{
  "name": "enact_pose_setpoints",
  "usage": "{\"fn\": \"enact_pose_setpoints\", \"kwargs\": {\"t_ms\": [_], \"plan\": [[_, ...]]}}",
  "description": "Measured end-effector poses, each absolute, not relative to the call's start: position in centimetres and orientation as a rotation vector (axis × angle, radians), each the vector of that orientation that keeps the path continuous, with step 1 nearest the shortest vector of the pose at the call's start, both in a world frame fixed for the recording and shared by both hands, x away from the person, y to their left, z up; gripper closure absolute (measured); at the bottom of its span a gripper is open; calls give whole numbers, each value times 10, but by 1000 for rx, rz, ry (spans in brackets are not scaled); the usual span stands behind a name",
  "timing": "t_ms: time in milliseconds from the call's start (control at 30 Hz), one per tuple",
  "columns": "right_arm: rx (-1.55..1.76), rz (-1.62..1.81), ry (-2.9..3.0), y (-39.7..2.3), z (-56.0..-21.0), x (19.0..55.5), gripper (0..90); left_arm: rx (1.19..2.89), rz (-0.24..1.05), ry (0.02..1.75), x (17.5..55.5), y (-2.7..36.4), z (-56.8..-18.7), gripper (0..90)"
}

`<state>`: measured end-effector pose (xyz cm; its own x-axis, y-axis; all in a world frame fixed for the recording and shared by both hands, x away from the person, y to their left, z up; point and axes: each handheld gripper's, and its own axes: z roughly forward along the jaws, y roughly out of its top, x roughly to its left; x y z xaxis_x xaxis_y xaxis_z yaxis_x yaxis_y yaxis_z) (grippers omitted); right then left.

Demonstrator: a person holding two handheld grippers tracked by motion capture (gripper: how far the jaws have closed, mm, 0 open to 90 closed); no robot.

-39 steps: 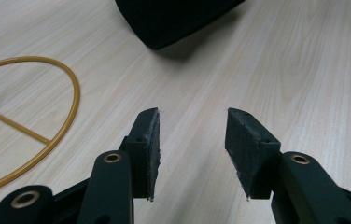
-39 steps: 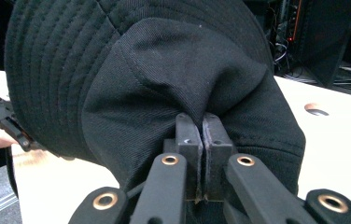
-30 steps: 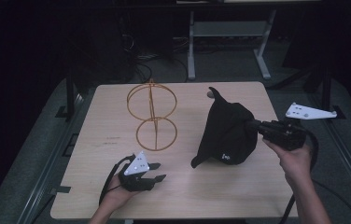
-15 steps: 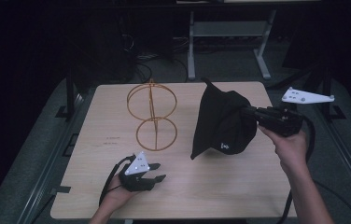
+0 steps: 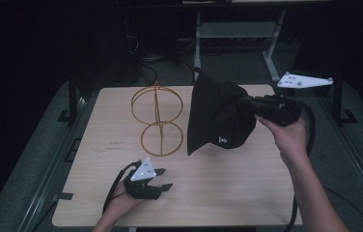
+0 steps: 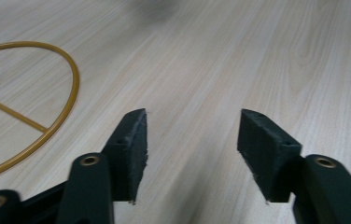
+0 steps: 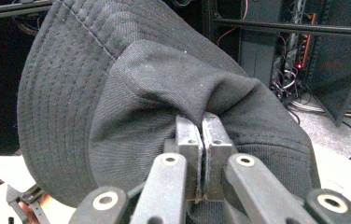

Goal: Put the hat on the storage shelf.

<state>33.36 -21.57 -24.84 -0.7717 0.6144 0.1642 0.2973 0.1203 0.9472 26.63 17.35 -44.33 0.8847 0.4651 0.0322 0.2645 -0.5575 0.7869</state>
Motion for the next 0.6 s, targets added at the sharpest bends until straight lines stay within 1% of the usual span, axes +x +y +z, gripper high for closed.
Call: {"fn": "enact_pose_setpoints", "kwargs": {"t_ms": [100,200,367,433,600], "plan": [[882,1697,2140,-209,-243,338,879,2190,302,540,267,172,-444,351],[860,1700,2152,-199,-236,344,878,2196,290,546,268,171,-445,318],[839,1716,2159,-188,-229,349,878,2210,296,536,268,171,-445,311],[836,1725,2162,-181,-226,353,878,2201,280,553,266,170,-446,307],[822,1744,2178,-164,-219,363,878,2224,284,523,266,170,-445,307]]}}
